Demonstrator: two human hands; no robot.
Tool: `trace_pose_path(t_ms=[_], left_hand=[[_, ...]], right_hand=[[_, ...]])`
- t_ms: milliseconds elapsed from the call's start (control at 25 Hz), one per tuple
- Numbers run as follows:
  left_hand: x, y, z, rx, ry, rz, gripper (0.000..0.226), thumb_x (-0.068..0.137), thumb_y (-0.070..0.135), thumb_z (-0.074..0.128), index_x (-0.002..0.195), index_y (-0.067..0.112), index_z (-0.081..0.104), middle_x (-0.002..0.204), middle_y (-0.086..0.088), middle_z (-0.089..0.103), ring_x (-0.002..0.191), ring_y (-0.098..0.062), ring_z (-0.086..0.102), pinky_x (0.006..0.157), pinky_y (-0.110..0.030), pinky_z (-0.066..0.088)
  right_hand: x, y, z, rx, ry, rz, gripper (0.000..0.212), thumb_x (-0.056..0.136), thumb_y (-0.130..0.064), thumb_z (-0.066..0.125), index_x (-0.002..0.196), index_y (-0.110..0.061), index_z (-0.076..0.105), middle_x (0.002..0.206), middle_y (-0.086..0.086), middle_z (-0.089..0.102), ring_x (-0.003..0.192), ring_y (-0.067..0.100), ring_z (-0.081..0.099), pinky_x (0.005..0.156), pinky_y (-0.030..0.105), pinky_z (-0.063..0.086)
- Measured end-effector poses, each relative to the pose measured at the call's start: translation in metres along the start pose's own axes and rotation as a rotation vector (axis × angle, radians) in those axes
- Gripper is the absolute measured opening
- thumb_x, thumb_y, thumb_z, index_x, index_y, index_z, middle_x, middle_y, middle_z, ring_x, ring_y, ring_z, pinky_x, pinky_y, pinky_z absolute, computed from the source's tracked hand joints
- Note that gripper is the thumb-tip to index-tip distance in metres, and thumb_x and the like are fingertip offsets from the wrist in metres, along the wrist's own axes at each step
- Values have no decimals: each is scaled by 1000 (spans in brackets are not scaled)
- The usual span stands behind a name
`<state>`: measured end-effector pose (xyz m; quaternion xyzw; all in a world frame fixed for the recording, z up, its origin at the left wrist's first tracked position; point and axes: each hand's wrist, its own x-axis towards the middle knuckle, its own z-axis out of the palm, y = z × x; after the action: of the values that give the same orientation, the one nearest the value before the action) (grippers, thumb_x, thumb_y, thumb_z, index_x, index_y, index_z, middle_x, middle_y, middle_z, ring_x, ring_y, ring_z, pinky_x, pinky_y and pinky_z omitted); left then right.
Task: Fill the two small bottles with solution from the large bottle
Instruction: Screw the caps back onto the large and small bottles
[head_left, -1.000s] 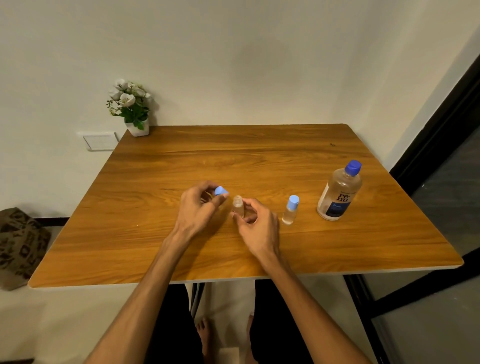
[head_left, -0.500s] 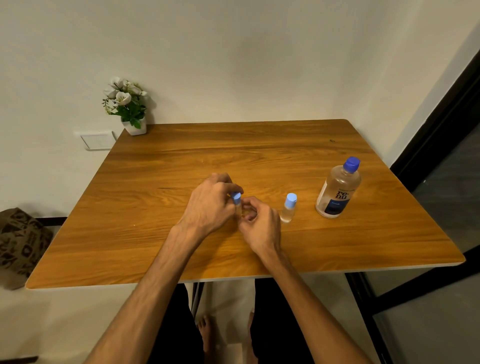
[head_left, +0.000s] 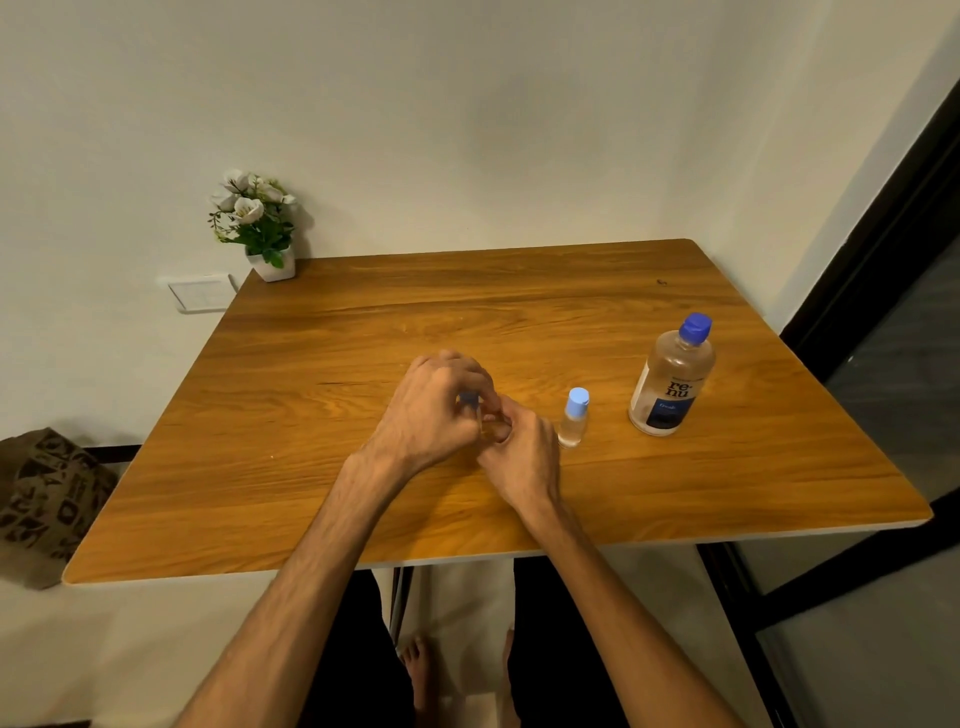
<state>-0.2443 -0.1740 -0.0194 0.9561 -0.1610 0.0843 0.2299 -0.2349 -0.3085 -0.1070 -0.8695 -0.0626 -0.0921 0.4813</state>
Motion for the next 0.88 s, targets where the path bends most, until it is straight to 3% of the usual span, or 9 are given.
trace_pose_path(t_ms=[160,280,360,440,520,600,720,880], left_hand=[[2,-2,6,125,122,-134,24,86,34,71,105,20,77,112,0,67,112,-21,59,91,-42,52],[3,3,2,57,-9,-42,26,79,30,52,83,22,76,104,4,70,107,-19,61,93,-45,51],[2,5,3,14,19,-20,32,71,32,42,77,23,72,95,7,74,102,-16,63,93,-47,50],[0,-2,8,61,121,-71,23,81,34,57,93,23,74,104,5,72,107,-17,63,93,-43,50],[1,-7,11,124,160,-145,29,85,42,73,105,21,75,105,2,68,105,-18,63,85,-39,53],[4,-10,10,110,116,-149,23,88,32,76,106,17,76,102,1,69,100,-19,66,81,-38,57],[5,-10,9,90,55,-93,23,91,21,74,113,13,76,108,0,69,103,-18,64,86,-35,57],[1,-16,19,76,93,-163,47,87,43,77,127,20,68,116,4,68,103,-17,63,84,-34,55]], right_hand=[[0,-1,-2,-20,-12,-8,44,72,-42,53,107,-28,75,91,-7,80,77,12,73,65,34,57],[0,0,-2,-44,-22,-10,34,77,-43,59,103,-25,73,87,-5,79,74,16,73,61,36,57],[0,1,-2,-33,-20,-24,30,79,-41,63,102,-25,73,90,-6,80,76,15,74,61,35,57],[1,2,0,-28,-23,-16,30,77,-37,64,104,-28,74,94,-9,80,78,11,73,63,34,57],[1,1,-2,-27,-43,-2,29,80,-26,73,108,-34,74,94,-10,80,77,9,72,66,35,59],[1,1,-4,-33,-65,9,34,82,-27,80,115,-36,73,93,-11,79,72,8,71,67,39,62],[1,0,-5,-53,-74,6,35,85,-29,82,118,-32,74,98,-12,79,68,4,69,65,39,63],[2,1,-7,-76,-86,3,34,83,-17,79,114,-28,75,86,-10,78,65,5,67,65,40,63]])
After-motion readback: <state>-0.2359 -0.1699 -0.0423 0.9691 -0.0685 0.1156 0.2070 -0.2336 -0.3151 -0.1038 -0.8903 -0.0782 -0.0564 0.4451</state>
